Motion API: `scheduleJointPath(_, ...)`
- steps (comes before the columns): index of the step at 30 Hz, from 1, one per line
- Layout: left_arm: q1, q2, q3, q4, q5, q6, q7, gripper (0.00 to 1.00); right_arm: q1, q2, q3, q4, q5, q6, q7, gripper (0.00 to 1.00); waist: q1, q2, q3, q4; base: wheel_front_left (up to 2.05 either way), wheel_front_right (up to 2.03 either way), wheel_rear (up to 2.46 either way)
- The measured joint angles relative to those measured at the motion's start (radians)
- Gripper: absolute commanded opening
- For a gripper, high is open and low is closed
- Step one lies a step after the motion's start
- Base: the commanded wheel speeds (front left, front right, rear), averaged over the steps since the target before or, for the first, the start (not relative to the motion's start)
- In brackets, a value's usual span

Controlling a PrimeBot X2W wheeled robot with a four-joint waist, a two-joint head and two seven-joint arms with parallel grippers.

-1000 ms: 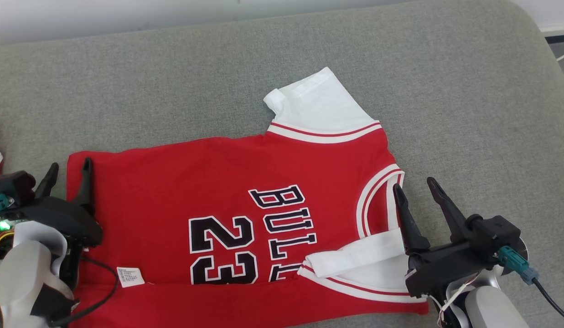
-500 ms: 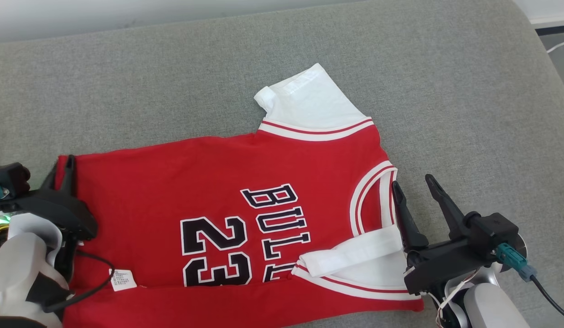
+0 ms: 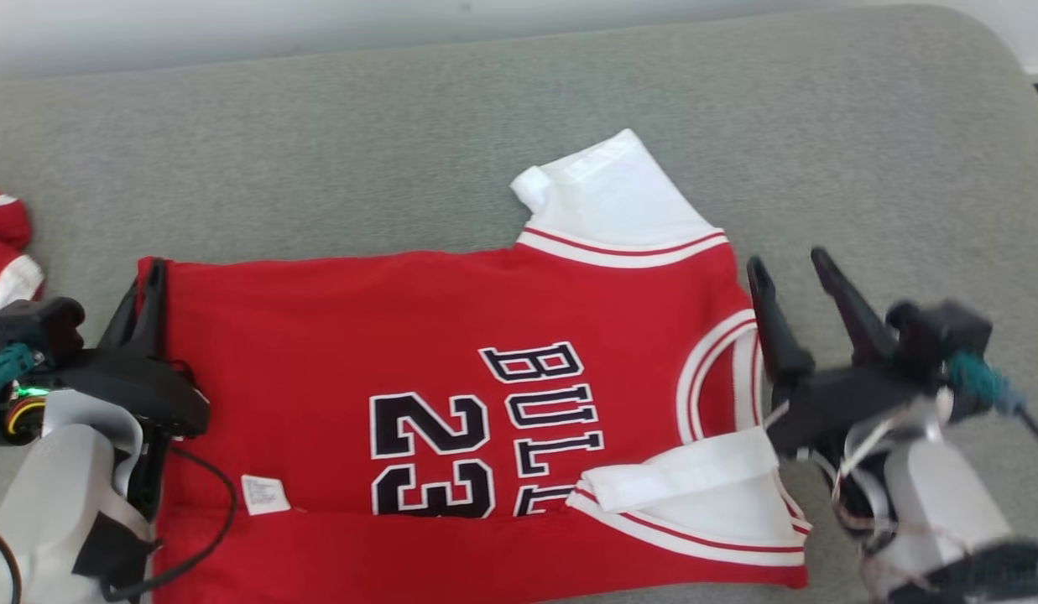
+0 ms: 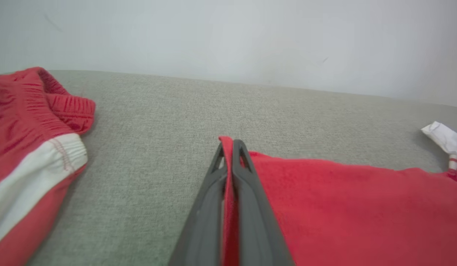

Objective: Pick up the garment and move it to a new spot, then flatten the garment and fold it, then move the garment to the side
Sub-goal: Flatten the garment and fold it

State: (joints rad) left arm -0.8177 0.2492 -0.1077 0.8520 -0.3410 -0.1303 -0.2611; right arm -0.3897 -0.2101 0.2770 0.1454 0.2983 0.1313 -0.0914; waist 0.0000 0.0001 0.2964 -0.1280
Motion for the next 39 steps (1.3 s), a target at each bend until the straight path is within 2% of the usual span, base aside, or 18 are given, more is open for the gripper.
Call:
scheduleJointPath(6,0.055,-0.009,-0.014,-0.143,0.012,0.009,-0.001,0.0,-0.177,-0.006,-0.011,0.134,0.041,0.0,0.103,1.0,0.0,0.0,0.014,0.037,0.0,0.0,0.0)
scheduleJointPath(16,0.09,-0.034,-0.054,-0.331,0.018,0.027,0.032,0.0,-0.503,0.024,-0.041,0.478,0.059,0.0,0.214,1.0,0.0001,0.0,0.069,0.088,0.0,0.0,0.0)
scheduleJointPath(28,0.092,-0.068,-0.108,-0.477,0.03,0.037,0.056,0.0,-0.779,0.014,-0.073,0.847,-0.019,0.0,0.226,1.0,0.0001,0.0,0.143,0.17,0.0,0.0,0.0)
scheduleJointPath(35,0.09,-0.075,-0.13,-0.524,0.035,0.044,0.062,0.0,-0.857,0.014,-0.101,0.99,-0.064,0.0,0.201,1.0,0.0001,-0.0001,0.177,0.206,0.0,0.0,0.0)
scheduleJointPath(36,0.09,-0.075,-0.132,-0.529,0.037,0.045,0.062,0.0,-0.866,0.013,-0.102,1.008,-0.075,0.0,0.196,0.86,0.0001,-0.0001,0.18,0.21,0.0,0.0,0.0)
scheduleJointPath(37,0.091,-0.073,-0.133,-0.533,0.038,0.046,0.062,0.0,-0.876,0.012,-0.104,1.022,-0.084,0.0,0.195,0.49,0.0,-0.0001,0.183,0.212,0.0,0.0,0.0)
scheduleJointPath(38,0.091,-0.073,-0.134,-0.537,0.038,0.048,0.062,0.0,-0.887,0.011,-0.108,1.035,-0.091,0.0,0.187,0.43,0.0,-0.0002,0.186,0.214,0.0,0.0,0.0)
scheduleJointPath(39,0.092,-0.073,-0.135,-0.542,0.038,0.049,0.062,0.0,-0.895,0.008,-0.11,1.047,-0.102,0.0,0.179,0.0,0.0,-0.0002,0.188,0.216,0.0,0.0,0.0)
